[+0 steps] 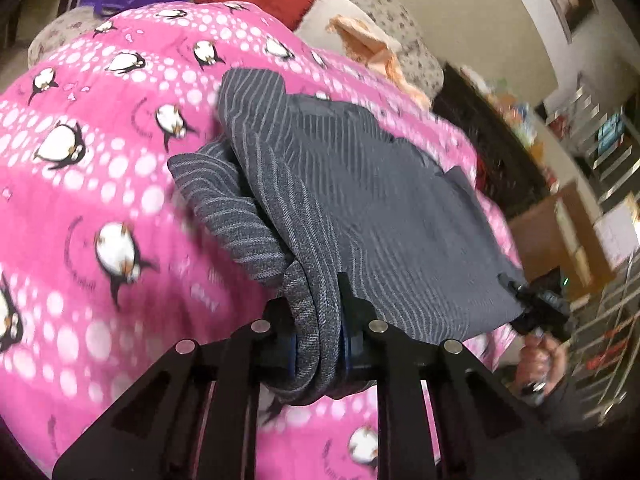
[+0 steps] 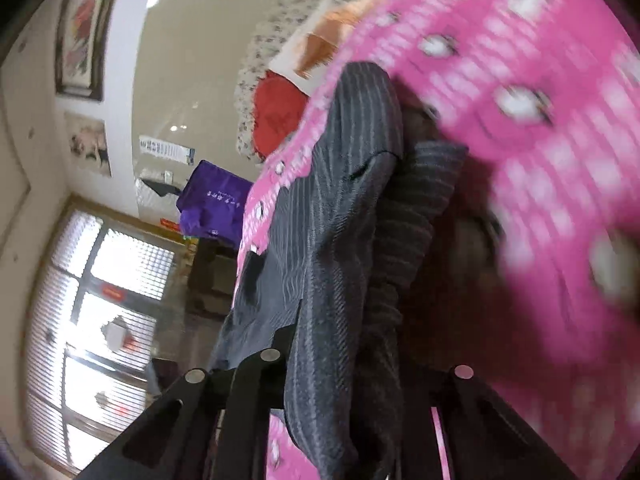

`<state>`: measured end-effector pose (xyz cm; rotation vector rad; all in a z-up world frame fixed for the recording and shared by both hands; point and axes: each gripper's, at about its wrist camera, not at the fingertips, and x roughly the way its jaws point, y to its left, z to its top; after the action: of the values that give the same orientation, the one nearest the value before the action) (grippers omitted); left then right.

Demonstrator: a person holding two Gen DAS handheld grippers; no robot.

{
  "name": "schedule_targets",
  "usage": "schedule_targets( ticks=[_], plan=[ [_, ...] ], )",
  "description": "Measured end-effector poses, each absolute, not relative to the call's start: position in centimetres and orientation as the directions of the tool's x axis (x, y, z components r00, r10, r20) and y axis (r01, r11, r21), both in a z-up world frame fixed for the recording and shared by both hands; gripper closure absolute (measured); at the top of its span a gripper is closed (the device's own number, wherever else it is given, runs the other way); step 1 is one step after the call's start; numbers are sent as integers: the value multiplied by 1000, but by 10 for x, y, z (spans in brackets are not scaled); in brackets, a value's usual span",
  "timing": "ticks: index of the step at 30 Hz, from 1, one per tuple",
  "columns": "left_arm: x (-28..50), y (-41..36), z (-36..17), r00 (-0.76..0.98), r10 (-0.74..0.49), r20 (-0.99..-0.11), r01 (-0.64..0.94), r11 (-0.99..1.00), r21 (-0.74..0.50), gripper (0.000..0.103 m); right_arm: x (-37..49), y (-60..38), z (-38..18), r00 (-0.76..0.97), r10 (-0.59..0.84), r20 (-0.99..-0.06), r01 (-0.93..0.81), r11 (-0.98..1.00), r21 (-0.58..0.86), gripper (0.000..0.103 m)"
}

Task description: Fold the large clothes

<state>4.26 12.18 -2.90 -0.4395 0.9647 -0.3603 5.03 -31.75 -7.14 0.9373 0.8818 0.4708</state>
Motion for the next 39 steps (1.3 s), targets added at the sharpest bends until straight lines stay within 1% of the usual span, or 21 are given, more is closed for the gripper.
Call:
schedule_targets(
  ticks=[2, 3, 4, 5, 8, 10, 12, 13, 16, 17, 19, 22, 23, 25, 28, 31, 32, 33, 35, 36, 39],
  plan=[
    [42, 115, -41, 501, -440, -745, 87, 882, -463, 80, 40, -325, -87, 549, 671, -498, 97, 541, 835, 79],
    [41, 118, -46, 497, -431, -753, 78, 886, -456, 77, 35, -332, -93, 547, 662, -512, 150, 525, 838, 79],
    [40, 121, -50, 500, -424, -755, 61, 887, -457, 71, 30, -341, -99, 554, 658, -509, 194, 493, 848, 79],
    [38, 125, -53, 512, -415, -752, 41, 887, -461, 68, 24, -348, -99, 574, 650, -498, 218, 465, 858, 78],
    [35, 134, -52, 541, -393, -744, 22, 890, -454, 68, 13, -364, -75, 631, 549, -548, 242, 532, 812, 77],
    [34, 138, -52, 559, -371, -741, 9, 897, -442, 61, 10, -366, -45, 673, 452, -585, 227, 627, 745, 77],
    [32, 143, -50, 585, -324, -744, -22, 910, -413, 61, 16, -350, -8, 703, 345, -621, 160, 775, 611, 77],
    [31, 145, -47, 605, -286, -743, -49, 918, -393, 61, 24, -329, 15, 721, 284, -632, 96, 862, 497, 77],
    [32, 150, -32, 669, -228, -708, -89, 920, -381, 61, 45, -267, 42, 766, 211, -607, -76, 968, 240, 77],
    [37, 149, -23, 690, -231, -686, -85, 915, -394, 61, 52, -253, 42, 772, 198, -604, -107, 977, 184, 78],
    [52, 139, -9, 705, -256, -662, -52, 912, -408, 61, 80, -221, 37, 765, 132, -630, -113, 991, 70, 78],
    [88, 111, 14, 735, -244, -633, -7, 930, -366, 61, 123, -201, 14, 741, 9, -671, -36, 999, -26, 78],
    [109, 99, 16, 730, -239, -640, 0, 937, -351, 57, 135, -200, 6, 731, -12, -683, -18, 999, -37, 78],
    [141, 85, 13, 709, -233, -665, 1, 944, -330, 54, 160, -201, -9, 703, -31, -710, -9, 999, -53, 78],
    [191, 67, -12, 691, -119, -713, -36, 980, -198, 54, 186, -210, -31, 645, -32, -763, 6, 999, -37, 77],
    [215, 70, -47, 650, -16, -760, -105, 988, -111, 54, 194, -227, -53, 615, -29, -788, 27, 1000, -15, 77],
    [218, 81, -64, 623, 13, -782, -159, 981, -111, 54, 195, -233, -61, 618, -6, -786, 21, 1000, 9, 73],
    [219, 89, -74, 611, 4, -792, -183, 974, -136, 54, 194, -238, -65, 627, 14, -779, 12, 1000, 27, 71],
    [213, 103, -81, 645, -50, -763, -189, 956, -223, 54, 194, -240, -72, 641, 28, -767, 0, 999, 37, 63],
    [211, 107, -82, 651, -61, -757, -194, 950, -243, 54, 194, -241, -75, 645, 33, -764, -2, 999, 41, 62],
    [212, 109, -84, 651, -52, -757, -198, 951, -235, 54, 196, -240, -79, 654, 43, -755, -11, 999, 47, 55]
  ],
)
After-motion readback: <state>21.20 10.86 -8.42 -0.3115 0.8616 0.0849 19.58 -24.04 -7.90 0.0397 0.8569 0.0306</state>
